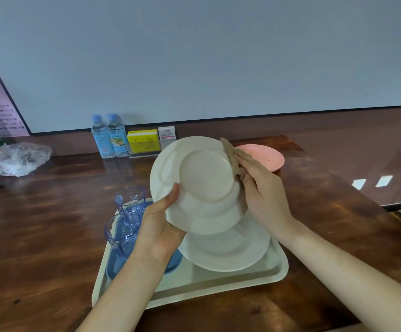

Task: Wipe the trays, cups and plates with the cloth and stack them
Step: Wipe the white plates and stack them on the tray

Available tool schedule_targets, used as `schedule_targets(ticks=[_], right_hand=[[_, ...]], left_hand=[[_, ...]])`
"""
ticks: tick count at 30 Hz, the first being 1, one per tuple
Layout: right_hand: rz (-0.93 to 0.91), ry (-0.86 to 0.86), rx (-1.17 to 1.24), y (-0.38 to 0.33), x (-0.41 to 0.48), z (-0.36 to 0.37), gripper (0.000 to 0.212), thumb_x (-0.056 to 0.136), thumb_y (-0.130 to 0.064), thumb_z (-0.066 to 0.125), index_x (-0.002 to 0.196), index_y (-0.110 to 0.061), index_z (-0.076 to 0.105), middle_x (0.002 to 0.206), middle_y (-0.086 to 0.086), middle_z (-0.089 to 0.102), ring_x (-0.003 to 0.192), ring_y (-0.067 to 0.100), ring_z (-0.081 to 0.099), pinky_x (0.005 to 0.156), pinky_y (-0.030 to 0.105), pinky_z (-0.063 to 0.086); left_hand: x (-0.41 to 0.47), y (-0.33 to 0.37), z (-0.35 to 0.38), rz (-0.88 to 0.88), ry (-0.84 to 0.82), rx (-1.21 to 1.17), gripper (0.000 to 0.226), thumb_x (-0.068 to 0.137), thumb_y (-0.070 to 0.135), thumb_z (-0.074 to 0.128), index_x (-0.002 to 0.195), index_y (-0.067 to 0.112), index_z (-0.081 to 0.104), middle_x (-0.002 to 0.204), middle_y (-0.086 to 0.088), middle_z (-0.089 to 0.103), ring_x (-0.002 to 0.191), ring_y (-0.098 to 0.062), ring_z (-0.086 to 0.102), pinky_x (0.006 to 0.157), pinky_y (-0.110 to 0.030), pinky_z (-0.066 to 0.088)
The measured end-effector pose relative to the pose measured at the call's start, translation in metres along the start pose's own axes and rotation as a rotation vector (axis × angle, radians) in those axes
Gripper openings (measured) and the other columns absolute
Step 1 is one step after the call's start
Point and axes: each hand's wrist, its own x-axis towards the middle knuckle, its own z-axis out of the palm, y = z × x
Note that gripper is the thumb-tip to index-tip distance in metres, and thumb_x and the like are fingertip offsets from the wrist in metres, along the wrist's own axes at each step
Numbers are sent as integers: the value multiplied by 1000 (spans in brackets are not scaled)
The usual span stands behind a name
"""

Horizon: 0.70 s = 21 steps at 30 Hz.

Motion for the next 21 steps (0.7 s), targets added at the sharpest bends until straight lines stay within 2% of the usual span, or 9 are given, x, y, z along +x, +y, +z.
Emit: schedule_targets(ticks=[2,3,5,7,9,12,16,19,21], right_hand=[[9,6,-35,-1,-13,5,47,106,-6,45,150,-18,57,158,-9,51,148,4,44,122,38,40],[3,31,-72,-3,-25,9,47,105,-6,48,149,-17,59,157,-8,52,148,6,45,122,38,41],[-12,88,-126,-10,-51,16,45,101,-6,57,144,-16,63,151,-8,58,142,9,52,117,38,46],[-31,73,-84,-22,-70,24,34,97,-6,67,130,-17,69,134,-12,63,127,11,60,104,36,52],[-73,-17,-18,-37,-78,31,22,96,-9,70,115,-21,68,119,-14,57,114,10,59,93,30,53],[-241,-144,-67,-46,-76,35,16,96,-11,70,111,-17,68,117,-7,55,109,12,56,89,32,50],[-289,-164,-139,-25,-59,11,18,95,-4,68,109,-14,68,115,-4,56,106,15,57,90,32,51],[-272,-108,-187,-9,-52,-1,21,93,3,66,109,-11,68,114,-4,56,102,17,57,83,37,54],[-351,-119,-216,-10,-56,2,19,93,3,62,107,-7,70,111,0,58,100,19,56,83,37,53]], left_hand=[[2,2,-2,-1,25,-19,60,67,12,96,124,6,79,139,-16,71,128,-36,69,119,-61,43],[3,3,-3,8,26,-24,61,67,12,97,125,5,79,138,-16,71,128,-36,69,119,-62,42],[4,5,-6,30,18,-39,82,56,12,105,132,4,75,141,-17,69,131,-38,67,119,-62,41],[5,5,-5,38,1,-48,90,62,14,103,144,5,66,147,-18,65,136,-38,63,122,-60,39],[4,2,-4,9,-2,-28,74,80,21,91,146,4,62,146,-19,65,136,-37,63,120,-56,42],[1,1,0,-49,15,-20,52,95,25,66,141,1,64,141,-21,68,128,-36,68,117,-52,48],[2,4,-1,4,51,-40,48,95,21,66,139,2,68,139,-19,70,131,-36,66,120,-56,42],[1,3,2,-1,43,-33,35,93,20,68,122,5,80,135,-17,73,124,-35,71,116,-57,45],[1,0,3,-13,37,-27,37,93,21,68,122,4,80,133,-17,74,120,-34,73,114,-55,47]])
